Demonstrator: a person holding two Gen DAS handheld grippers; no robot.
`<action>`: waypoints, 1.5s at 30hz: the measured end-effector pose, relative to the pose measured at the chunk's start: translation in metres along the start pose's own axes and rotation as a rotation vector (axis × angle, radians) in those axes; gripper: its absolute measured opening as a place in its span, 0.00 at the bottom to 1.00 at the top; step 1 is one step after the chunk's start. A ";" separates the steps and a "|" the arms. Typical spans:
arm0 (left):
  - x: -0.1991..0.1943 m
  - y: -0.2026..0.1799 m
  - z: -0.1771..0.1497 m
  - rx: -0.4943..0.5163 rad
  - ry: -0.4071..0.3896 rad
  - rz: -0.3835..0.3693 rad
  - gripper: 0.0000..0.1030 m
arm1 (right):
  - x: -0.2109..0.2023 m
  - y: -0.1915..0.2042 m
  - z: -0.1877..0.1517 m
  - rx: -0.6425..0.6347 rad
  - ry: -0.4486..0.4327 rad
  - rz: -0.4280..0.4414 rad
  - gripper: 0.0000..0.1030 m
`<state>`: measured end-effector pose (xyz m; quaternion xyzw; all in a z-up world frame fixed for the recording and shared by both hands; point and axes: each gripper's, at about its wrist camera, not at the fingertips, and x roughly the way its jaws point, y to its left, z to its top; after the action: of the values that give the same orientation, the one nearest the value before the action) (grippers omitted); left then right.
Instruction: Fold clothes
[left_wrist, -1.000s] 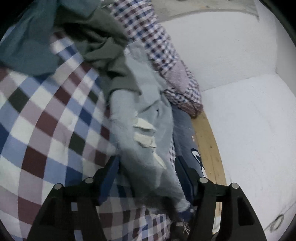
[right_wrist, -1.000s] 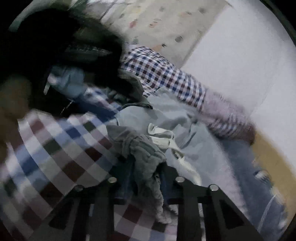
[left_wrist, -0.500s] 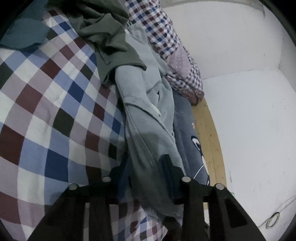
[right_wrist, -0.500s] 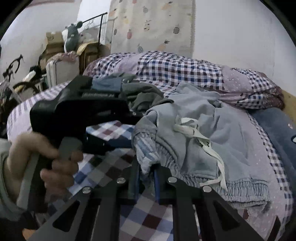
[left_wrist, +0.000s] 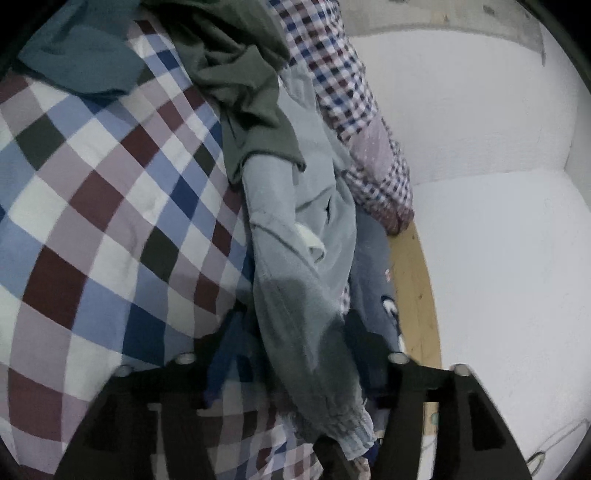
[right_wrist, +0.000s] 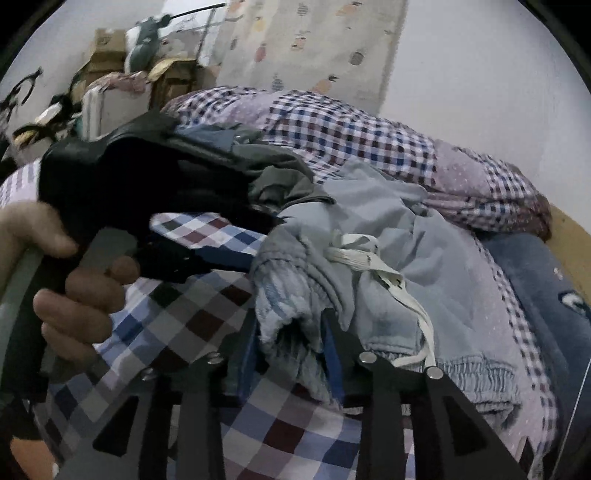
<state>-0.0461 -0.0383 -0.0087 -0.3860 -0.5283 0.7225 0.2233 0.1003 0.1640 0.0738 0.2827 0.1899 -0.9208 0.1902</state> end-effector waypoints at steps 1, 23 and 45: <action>0.000 0.000 0.001 -0.002 0.001 -0.005 0.68 | 0.000 -0.003 0.001 0.017 -0.002 -0.004 0.42; 0.018 -0.017 -0.014 0.180 0.099 0.113 0.14 | -0.008 0.012 0.004 -0.007 -0.059 0.050 0.65; 0.008 -0.057 -0.018 0.301 0.156 -0.117 0.15 | 0.008 0.017 0.009 -0.162 -0.071 -0.210 0.20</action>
<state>-0.0411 -0.0022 0.0399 -0.3720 -0.4167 0.7470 0.3605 0.0976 0.1435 0.0718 0.2123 0.2854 -0.9266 0.1218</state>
